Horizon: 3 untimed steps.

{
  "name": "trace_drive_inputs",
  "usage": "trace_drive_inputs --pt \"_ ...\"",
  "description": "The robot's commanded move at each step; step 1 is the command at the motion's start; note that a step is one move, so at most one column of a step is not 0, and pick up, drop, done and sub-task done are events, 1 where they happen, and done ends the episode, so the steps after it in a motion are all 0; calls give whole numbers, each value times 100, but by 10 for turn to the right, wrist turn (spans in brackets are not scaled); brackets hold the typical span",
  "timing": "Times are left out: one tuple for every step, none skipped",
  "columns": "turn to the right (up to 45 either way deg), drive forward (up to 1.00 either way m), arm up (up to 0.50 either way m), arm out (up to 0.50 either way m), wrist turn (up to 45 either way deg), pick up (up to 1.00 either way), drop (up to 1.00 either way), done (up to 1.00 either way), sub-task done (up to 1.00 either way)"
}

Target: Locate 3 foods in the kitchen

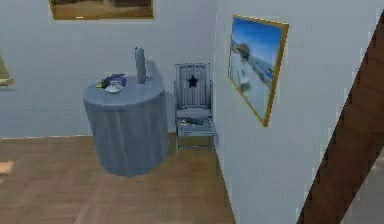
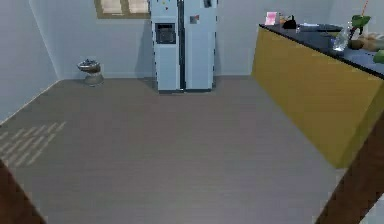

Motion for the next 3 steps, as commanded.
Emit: trace_drive_inputs --pt "450 0 0 0 0 0 0 0 0" --pt "450 0 0 0 0 0 0 0 0" --pt "210 0 0 0 0 0 0 0 0"
